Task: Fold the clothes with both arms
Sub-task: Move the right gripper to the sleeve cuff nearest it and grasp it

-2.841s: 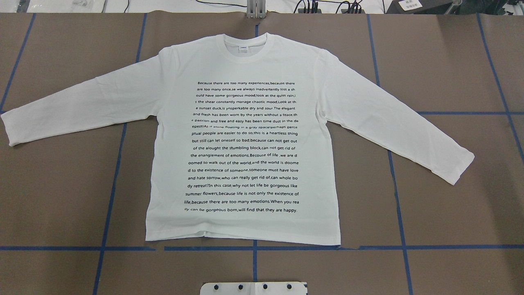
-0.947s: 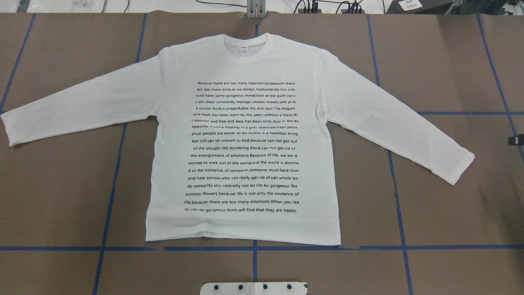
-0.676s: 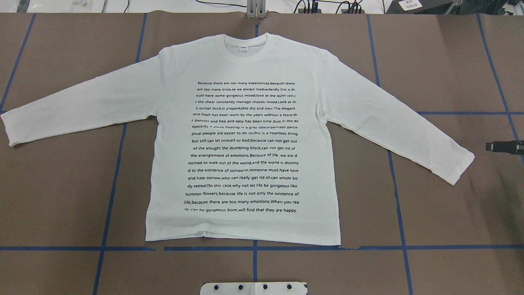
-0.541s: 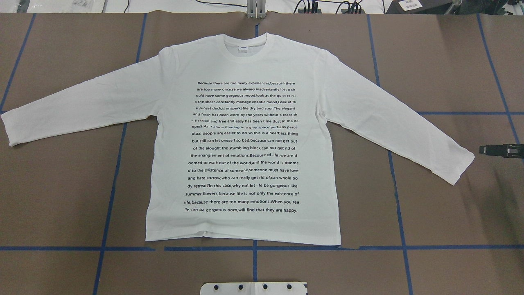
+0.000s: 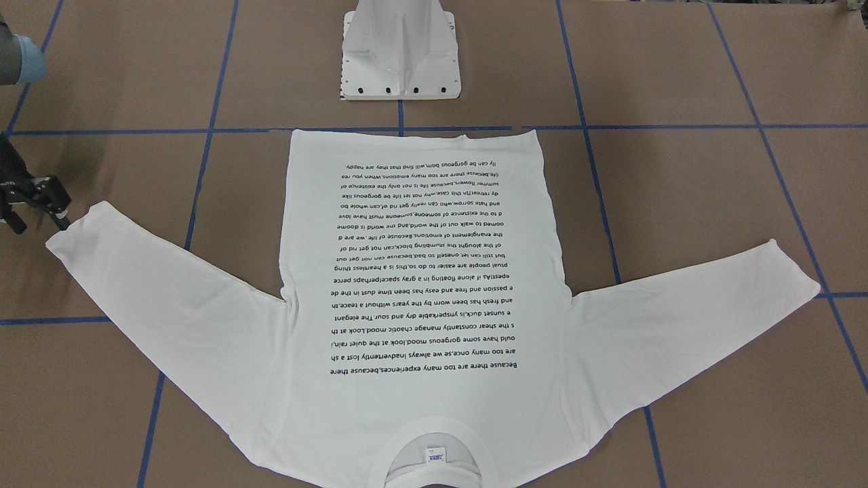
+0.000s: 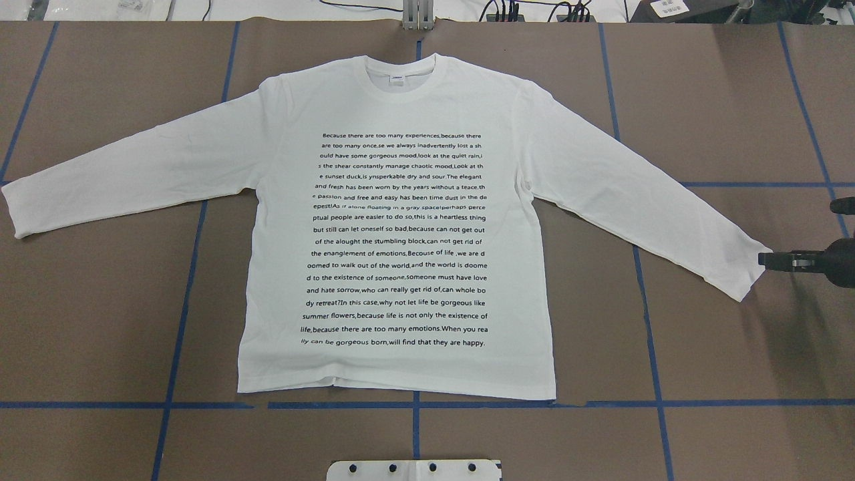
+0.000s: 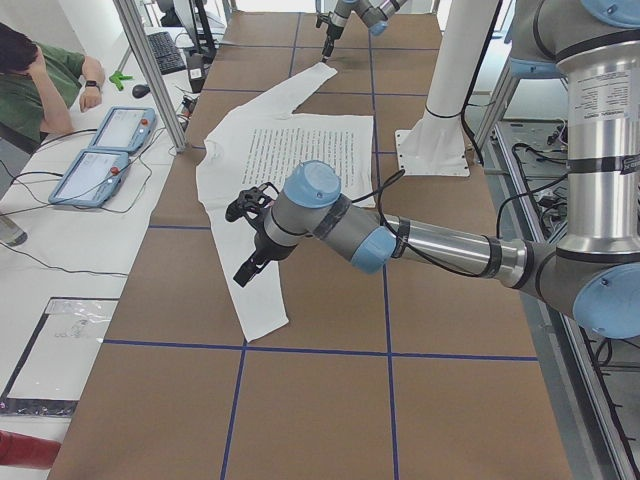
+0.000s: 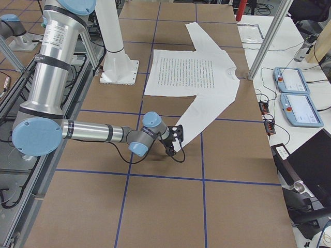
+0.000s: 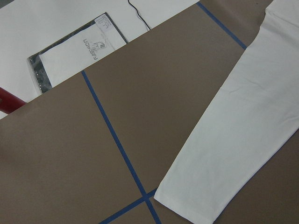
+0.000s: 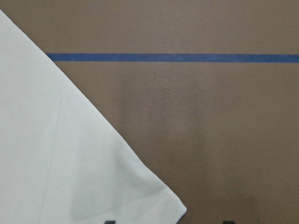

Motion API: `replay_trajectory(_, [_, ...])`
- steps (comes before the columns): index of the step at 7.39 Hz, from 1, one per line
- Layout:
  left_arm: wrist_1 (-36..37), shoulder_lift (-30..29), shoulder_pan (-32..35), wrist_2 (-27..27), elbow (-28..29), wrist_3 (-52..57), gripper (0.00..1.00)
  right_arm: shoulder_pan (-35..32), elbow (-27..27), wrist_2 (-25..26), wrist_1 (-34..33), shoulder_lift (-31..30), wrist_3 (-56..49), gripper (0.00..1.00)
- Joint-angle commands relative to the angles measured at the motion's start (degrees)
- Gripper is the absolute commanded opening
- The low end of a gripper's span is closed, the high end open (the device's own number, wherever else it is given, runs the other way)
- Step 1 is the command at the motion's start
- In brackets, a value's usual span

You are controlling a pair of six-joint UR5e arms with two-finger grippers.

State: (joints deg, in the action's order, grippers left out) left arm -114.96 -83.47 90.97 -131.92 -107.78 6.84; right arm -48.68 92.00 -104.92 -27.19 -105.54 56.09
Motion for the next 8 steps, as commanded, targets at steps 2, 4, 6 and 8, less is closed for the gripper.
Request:
replay_trajectory(2, [0.0,0.15,0.09,0.0,0.11,0.1,1.0,1.47,-1.12,2.0,-0.5,1.04,-0.02,0.7])
replay_trajectory(4, [0.0,0.15,0.09,0.0,0.11,0.1,1.0,1.83,-2.7,2.09,-0.41,2.62,0.07,0.63])
replay_trajectory(6, [0.0,0.5,0.09,-0.09,0.02,0.1,1.0,1.83,-2.97,2.01,-0.32,2.89,-0.02,0.52])
replay_trajectory(8, [0.0,0.59,0.09,-3.49,0.11,0.1,1.0,1.74,-2.36,1.74,-0.32,2.8,-0.1,0.0])
